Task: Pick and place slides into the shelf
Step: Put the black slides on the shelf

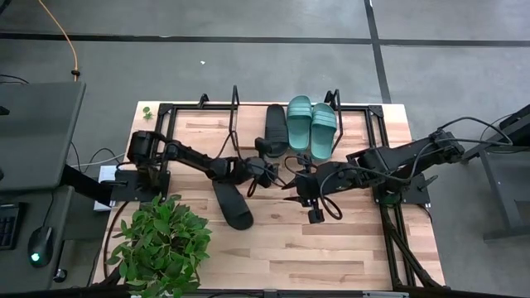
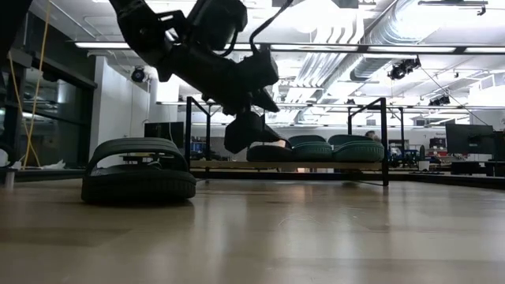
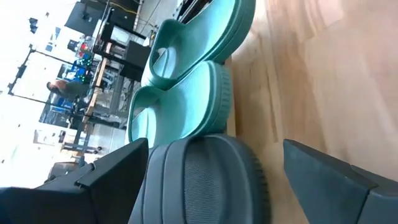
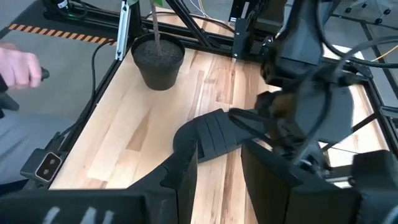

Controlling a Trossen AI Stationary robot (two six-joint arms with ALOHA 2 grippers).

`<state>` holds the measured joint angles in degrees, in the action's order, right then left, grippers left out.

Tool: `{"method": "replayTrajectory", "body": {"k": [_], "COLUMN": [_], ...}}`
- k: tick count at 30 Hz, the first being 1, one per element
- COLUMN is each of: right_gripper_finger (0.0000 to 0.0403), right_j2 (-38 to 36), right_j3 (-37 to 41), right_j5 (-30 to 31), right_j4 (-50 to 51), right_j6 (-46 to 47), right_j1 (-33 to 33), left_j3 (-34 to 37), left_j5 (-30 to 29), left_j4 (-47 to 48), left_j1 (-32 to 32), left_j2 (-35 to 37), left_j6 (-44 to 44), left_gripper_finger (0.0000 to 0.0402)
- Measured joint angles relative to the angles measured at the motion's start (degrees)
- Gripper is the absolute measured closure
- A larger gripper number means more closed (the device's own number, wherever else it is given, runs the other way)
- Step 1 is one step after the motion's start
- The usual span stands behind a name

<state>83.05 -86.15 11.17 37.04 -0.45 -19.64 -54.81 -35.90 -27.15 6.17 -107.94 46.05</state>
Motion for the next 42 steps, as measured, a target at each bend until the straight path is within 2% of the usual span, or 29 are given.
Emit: {"method": "replayTrajectory", "body": {"k": [8, 18, 24, 31, 36, 42], "right_gripper_finger": [0.0285, 0.0285, 0.0285, 0.0285, 0.0285, 0.0285], "right_j2": [0.00, 0.04, 0.75, 4.23, 7.01, 10.07], "right_j3": [0.00, 0.00, 0.01, 2.36, 5.33, 8.69], "right_j5": [-0.14, -0.46, 1.44, 4.93, 5.88, 9.56], "right_j4": [0.04, 0.04, 0.19, -0.48, -4.17, -9.98], "right_j6": [0.42, 0.10, -0.07, -1.53, -2.82, -5.57], "right_j1": [-0.02, -1.66, -4.07, -4.87, -4.76, -4.86], "left_j3": [0.00, 0.00, 0.00, 0.02, 1.53, 8.58], "left_j5": [-1.48, -1.11, 5.01, 10.69, 16.11, 20.91], "left_j4": [4.91, 18.60, 28.66, 37.68, 40.03, 39.86], "left_j1": [-0.50, 0.82, 4.24, 5.45, 5.45, 5.40], "left_j2": [3.70, 15.64, 22.28, 27.42, 30.54, 36.38], "left_j6": [-5.03, -10.44, -19.57, -28.64, -33.99, -38.85], "left_gripper_finger": [0.0051, 0.0051, 0.0051, 0.0051, 0.0051, 0.0064]}}
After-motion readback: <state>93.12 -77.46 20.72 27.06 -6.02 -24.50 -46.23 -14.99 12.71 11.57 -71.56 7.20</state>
